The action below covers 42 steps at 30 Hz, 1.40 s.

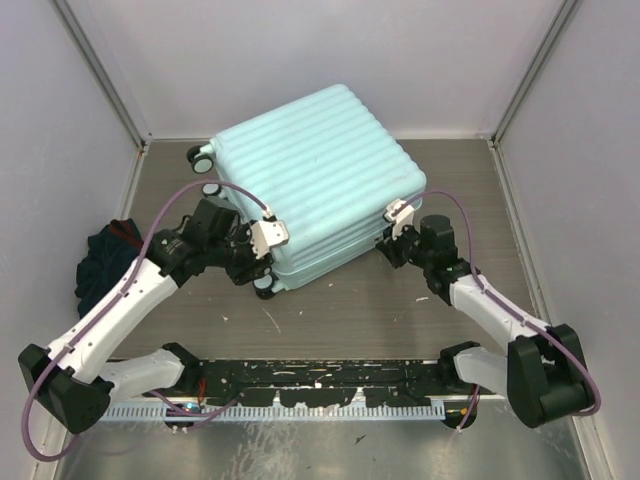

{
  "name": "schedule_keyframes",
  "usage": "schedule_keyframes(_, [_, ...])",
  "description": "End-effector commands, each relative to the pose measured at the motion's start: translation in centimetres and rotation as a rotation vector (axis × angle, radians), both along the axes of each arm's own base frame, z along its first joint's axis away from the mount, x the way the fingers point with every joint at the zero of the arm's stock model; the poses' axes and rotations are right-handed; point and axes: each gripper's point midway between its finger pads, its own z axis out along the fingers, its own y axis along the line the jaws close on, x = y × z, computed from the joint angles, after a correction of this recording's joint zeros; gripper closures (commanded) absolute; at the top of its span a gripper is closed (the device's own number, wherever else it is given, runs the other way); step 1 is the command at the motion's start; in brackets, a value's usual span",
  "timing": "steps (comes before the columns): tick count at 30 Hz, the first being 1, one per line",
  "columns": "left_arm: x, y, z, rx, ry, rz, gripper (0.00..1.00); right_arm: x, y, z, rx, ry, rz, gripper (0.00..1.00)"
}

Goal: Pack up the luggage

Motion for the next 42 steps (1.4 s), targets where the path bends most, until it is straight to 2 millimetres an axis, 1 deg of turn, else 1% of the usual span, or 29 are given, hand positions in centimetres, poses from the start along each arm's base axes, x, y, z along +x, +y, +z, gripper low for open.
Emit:
schedule_keyframes(1, [-1.5, 5.2, -1.7, 0.179, 0.003, -0.077, 1.0, 0.6, -2.5, 3.6, -0.008, -0.136, -0.105, 0.99])
schedule_keyframes(3, [-0.9, 6.5, -1.6, 0.204, -0.022, -0.082, 1.0, 0.7, -3.3, 4.2, -0.02, -0.157, -0.145, 0.99])
schedule_keyframes(5, [-0.1, 8.0, -1.5, 0.213, -0.024, -0.048, 1.0, 1.0, -4.2, 5.3, -0.017, -0.177, -0.18, 0.99])
schedule_keyframes(7, [0.6, 9.0, -1.3, 0.224, -0.028, -0.051, 1.0, 1.2, -4.7, 6.6, -0.009, -0.196, -0.199, 1.0])
schedule_keyframes(10, [1.7, 10.1, -1.1, 0.231, -0.028, -0.041, 1.0, 1.4, -5.7, 7.4, -0.021, -0.216, -0.212, 0.99])
schedule_keyframes(16, [3.7, 12.5, -1.6, 0.253, -0.024, -0.021, 1.0, 0.8, -8.6, 8.3, -0.069, -0.252, -0.2, 0.99])
schedule_keyframes(20, [4.2, 13.5, -1.9, 0.254, -0.005, -0.03, 1.0, -0.2, -10.8, 8.7, -0.107, -0.266, -0.183, 0.99])
schedule_keyframes(23, [4.3, 13.9, -2.1, 0.272, -0.016, -0.062, 1.0, -0.5, -12.7, 8.5, -0.141, -0.273, -0.174, 1.0])
schedule_keyframes(26, [4.4, 14.2, -2.4, 0.288, -0.028, -0.086, 1.0, 0.2, -15.1, 8.2, -0.163, -0.276, -0.167, 0.99])
schedule_keyframes(28, [4.5, 14.4, -2.6, 0.294, -0.023, -0.095, 1.0, 1.3, -15.9, 7.9, -0.153, -0.253, -0.139, 0.99])
schedule_keyframes(30, [4.4, 14.6, -2.8, 0.302, -0.009, -0.112, 1.0, 2.6, -16.2, 8.3, -0.134, -0.24, -0.093, 0.99])
schedule_keyframes(32, [4.2, 14.7, -3.1, 0.305, 0.008, -0.121, 1.0, 3.6, -15.8, 9.0, -0.103, -0.223, -0.035, 0.99])
schedule_keyframes(35, [3.6, 14.9, -3.5, 0.318, 0.018, -0.166, 1.0, 4.7, -14.7, 10.4, -0.052, -0.253, 0.059, 0.99])
schedule_keyframes(37, [3.4, 14.9, -3.7, 0.33, 0.007, -0.192, 1.0, 5.4, -14.0, 11.0, -0.042, -0.274, 0.096, 0.99])
schedule_keyframes(42, [3.2, 15.0, -4.0, 0.342, 0.0, -0.226, 1.0, 6.9, -11.6, 11.5, -0.067, -0.318, 0.193, 0.99])
